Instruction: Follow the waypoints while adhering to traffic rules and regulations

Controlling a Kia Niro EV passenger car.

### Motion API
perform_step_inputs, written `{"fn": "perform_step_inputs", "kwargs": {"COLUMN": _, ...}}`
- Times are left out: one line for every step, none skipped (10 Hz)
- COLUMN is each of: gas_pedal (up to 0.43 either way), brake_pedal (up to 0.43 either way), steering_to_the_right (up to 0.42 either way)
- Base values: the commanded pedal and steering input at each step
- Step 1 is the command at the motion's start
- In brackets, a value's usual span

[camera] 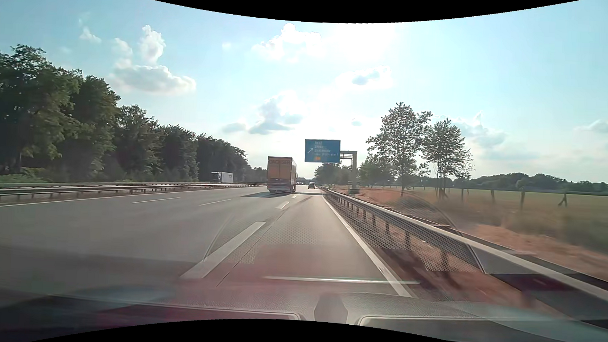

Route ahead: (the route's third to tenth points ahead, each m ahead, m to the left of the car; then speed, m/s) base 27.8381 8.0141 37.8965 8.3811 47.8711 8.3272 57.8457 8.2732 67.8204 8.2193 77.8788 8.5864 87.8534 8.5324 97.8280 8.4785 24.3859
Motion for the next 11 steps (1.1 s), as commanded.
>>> {"fn": "perform_step_inputs", "kwargs": {"gas_pedal": 0.169, "brake_pedal": 0.000, "steering_to_the_right": -0.004}}
{"fn": "perform_step_inputs", "kwargs": {"gas_pedal": 0.169, "brake_pedal": 0.000, "steering_to_the_right": -0.004}}
{"fn": "perform_step_inputs", "kwargs": {"gas_pedal": 0.169, "brake_pedal": 0.000, "steering_to_the_right": -0.004}}
{"fn": "perform_step_inputs", "kwargs": {"gas_pedal": 0.169, "brake_pedal": 0.000, "steering_to_the_right": -0.004}}
{"fn": "perform_step_inputs", "kwargs": {"gas_pedal": 0.169, "brake_pedal": 0.000, "steering_to_the_right": -0.004}}
{"fn": "perform_step_inputs", "kwargs": {"gas_pedal": 0.169, "brake_pedal": 0.000, "steering_to_the_right": -0.004}}
{"fn": "perform_step_inputs", "kwargs": {"gas_pedal": 0.169, "brake_pedal": 0.000, "steering_to_the_right": -0.004}}
{"fn": "perform_step_inputs", "kwargs": {"gas_pedal": 0.169, "brake_pedal": 0.000, "steering_to_the_right": -0.003}}
{"fn": "perform_step_inputs", "kwargs": {"gas_pedal": 0.169, "brake_pedal": 0.000, "steering_to_the_right": -0.003}}
{"fn": "perform_step_inputs", "kwargs": {"gas_pedal": 0.169, "brake_pedal": 0.000, "steering_to_the_right": -0.003}}
{"fn": "perform_step_inputs", "kwargs": {"gas_pedal": 0.169, "brake_pedal": 0.000, "steering_to_the_right": -0.003}}
